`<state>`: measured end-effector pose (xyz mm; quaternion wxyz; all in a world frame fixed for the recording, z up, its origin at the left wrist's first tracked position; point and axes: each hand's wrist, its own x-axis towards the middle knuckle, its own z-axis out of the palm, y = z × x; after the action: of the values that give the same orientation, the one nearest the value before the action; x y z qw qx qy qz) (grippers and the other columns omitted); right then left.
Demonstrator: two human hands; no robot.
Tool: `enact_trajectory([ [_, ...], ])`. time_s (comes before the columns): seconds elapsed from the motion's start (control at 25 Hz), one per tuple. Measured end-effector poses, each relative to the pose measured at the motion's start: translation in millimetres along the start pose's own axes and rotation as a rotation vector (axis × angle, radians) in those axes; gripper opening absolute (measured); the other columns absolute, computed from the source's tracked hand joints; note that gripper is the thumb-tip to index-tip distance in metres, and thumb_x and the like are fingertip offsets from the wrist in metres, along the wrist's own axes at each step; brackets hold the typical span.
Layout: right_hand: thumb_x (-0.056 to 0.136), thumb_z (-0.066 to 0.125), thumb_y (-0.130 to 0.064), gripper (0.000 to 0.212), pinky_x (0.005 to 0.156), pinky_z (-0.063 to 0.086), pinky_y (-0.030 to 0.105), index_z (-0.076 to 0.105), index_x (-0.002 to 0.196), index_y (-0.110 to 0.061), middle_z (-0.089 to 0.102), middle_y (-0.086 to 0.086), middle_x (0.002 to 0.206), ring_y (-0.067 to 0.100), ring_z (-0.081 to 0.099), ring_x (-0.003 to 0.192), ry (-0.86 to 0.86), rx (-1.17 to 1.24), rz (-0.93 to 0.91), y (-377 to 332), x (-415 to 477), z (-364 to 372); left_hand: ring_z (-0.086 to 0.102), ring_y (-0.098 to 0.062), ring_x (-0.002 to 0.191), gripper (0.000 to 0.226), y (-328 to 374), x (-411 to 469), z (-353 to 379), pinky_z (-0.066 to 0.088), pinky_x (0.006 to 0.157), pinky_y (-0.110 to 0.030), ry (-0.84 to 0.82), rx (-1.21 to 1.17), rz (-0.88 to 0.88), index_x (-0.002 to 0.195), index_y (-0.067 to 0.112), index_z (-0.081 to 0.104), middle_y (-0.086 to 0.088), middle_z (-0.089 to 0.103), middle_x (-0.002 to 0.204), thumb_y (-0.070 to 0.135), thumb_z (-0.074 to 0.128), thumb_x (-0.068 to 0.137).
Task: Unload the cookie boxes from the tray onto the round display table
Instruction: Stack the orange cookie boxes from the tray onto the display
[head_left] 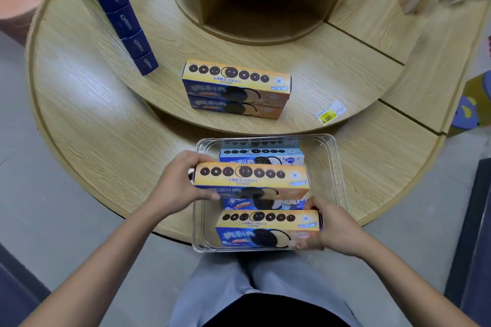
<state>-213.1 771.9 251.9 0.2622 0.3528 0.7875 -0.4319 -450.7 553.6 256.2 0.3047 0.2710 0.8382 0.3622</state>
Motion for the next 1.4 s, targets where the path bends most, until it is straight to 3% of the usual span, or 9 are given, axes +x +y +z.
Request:
enact_trajectory([
  [0.12,0.044,0.085,-0.037,0.060,0.070,0.049,0.030,0.050,0.093,-0.037,0.065,-0.009,0.088,0.012,0.060,0.080,0.107,-0.116,-0.132,-13,-4,-15,0.056,0.001,0.088,0.067,24,13,-39,0.044,0.078,-0.008,0.105,-0.081,0.079,0.092,0.041,0.058,0.006,0.058,0.099,0.019,0.093,0.039],
  [0.24,0.039,0.085,-0.031,0.063,0.079,0.052,0.034,0.054,0.094,-0.039,0.067,-0.009,0.089,0.014,0.063,0.085,0.171,-0.017,-0.198,-25,-8,-33,0.055,0.005,0.083,0.065,47,42,-73,0.045,0.074,-0.007,0.212,-0.109,0.137,0.095,0.038,0.060,0.005,0.058,0.098,0.014,0.090,0.043],
  [0.4,0.047,0.089,-0.003,0.058,0.067,0.045,0.010,0.059,0.086,-0.035,0.067,-0.019,0.081,0.000,0.060,0.073,0.250,0.171,-0.351,-63,-22,-65,0.054,-0.010,0.095,0.072,69,85,-106,0.046,0.082,-0.020,0.260,-0.016,0.233,0.116,0.022,0.059,-0.002,0.052,0.109,0.018,0.088,0.050],
  [0.48,0.046,0.089,0.001,0.060,0.064,0.042,0.004,0.060,0.091,-0.025,0.066,-0.015,0.076,-0.005,0.058,0.069,0.312,0.253,-0.413,-86,-23,-84,0.056,-0.008,0.092,0.072,75,101,-114,0.048,0.079,-0.018,0.241,-0.029,0.224,0.118,0.016,0.057,-0.002,0.053,0.110,0.014,0.087,0.052],
  [0.72,0.026,0.090,-0.036,0.071,0.070,0.052,0.016,0.061,0.091,-0.035,0.067,-0.015,0.083,0.001,0.060,0.078,0.487,0.451,-0.606,-144,-1,-138,0.058,-0.016,0.103,0.050,72,124,-115,0.051,0.088,-0.035,0.204,-0.022,0.242,0.108,0.019,0.059,-0.004,0.061,0.115,0.013,0.081,0.064],
  [0.84,0.031,0.091,-0.042,0.069,0.071,0.057,0.034,0.060,0.093,-0.035,0.064,-0.004,0.095,0.012,0.061,0.088,0.522,0.494,-0.671,-168,23,-157,0.058,-0.012,0.098,0.053,72,128,-112,0.048,0.088,-0.034,0.173,-0.058,0.235,0.103,0.025,0.055,-0.005,0.061,0.114,0.011,0.082,0.061],
  [0.96,0.045,0.090,-0.028,0.064,0.071,0.058,0.039,0.056,0.099,-0.030,0.061,0.004,0.104,0.018,0.061,0.097,0.554,0.438,-0.690,-183,49,-163,0.060,-0.006,0.094,0.054,69,134,-111,0.051,0.089,-0.034,0.138,-0.147,0.207,0.104,0.018,0.057,-0.004,0.062,0.109,0.006,0.083,0.058],
  [1.12,0.058,0.086,-0.012,0.061,0.072,0.053,0.024,0.053,0.109,-0.019,0.060,0.003,0.106,0.014,0.059,0.095,0.556,0.323,-0.674,-184,75,-155,0.061,-0.020,0.109,0.061,52,137,-114,0.049,0.097,-0.044,0.137,-0.263,0.159,0.111,0.021,0.054,-0.001,0.065,0.111,0.011,0.083,0.059],
  [1.4,0.062,0.084,-0.021,0.067,0.077,0.055,0.025,0.047,0.117,-0.017,0.056,0.000,0.112,0.015,0.057,0.102,0.539,0.098,-0.669,-180,71,-157,0.062,-0.019,0.111,0.060,47,138,-121,0.051,0.096,-0.043,0.079,-0.331,0.174,0.120,0.015,0.052,-0.005,0.065,0.115,0.011,0.079,0.066],
])
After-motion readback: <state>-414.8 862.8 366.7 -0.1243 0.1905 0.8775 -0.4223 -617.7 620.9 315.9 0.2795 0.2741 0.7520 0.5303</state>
